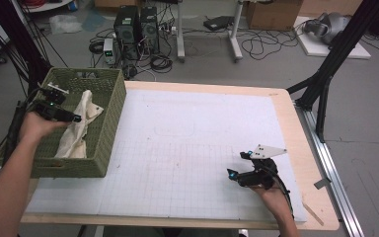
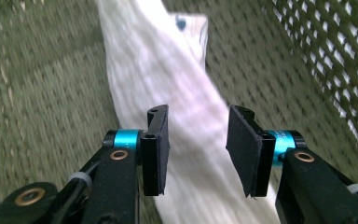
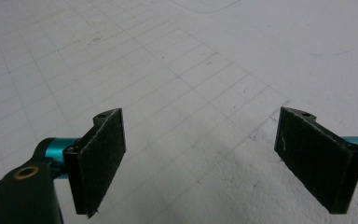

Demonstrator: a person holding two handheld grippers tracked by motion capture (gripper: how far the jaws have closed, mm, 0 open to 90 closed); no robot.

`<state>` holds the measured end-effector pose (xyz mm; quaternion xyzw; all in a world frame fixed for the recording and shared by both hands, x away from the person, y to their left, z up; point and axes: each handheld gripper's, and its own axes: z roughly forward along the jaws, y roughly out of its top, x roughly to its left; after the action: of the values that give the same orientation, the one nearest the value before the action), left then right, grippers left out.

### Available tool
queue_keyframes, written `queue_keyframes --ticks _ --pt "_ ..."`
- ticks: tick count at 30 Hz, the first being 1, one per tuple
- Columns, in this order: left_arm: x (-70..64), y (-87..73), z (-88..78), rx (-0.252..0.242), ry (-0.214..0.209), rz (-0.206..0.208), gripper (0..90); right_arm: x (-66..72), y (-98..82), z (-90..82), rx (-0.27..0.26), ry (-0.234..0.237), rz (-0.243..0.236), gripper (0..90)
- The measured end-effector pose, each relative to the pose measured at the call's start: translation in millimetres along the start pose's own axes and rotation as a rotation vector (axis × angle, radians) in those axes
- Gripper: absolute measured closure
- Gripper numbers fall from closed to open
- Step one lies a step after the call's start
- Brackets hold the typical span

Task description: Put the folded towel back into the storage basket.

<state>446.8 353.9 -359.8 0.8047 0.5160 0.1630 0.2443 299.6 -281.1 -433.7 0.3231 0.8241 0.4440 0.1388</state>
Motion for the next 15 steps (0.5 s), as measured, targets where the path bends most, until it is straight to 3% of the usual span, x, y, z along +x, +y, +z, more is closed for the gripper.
queue_keyframes --ticks 2,10,15 --pt "-0.3 6.7 4.2 -0.025 0.001 -0.012 57.6 1.1 -0.5 -0.4 0.001 -0.005 0.009 15.6" --pt "1.4 19.2 24.7 -0.020 0.128 -0.045 52.4 3.3 -6.4 -7.1 0.000 -0.033 0.027 15.6" --pt "1.3 15.1 35.4 0.035 0.113 -0.042 55.3 3.6 -7.3 -8.5 -0.002 -0.041 0.034 15.6"
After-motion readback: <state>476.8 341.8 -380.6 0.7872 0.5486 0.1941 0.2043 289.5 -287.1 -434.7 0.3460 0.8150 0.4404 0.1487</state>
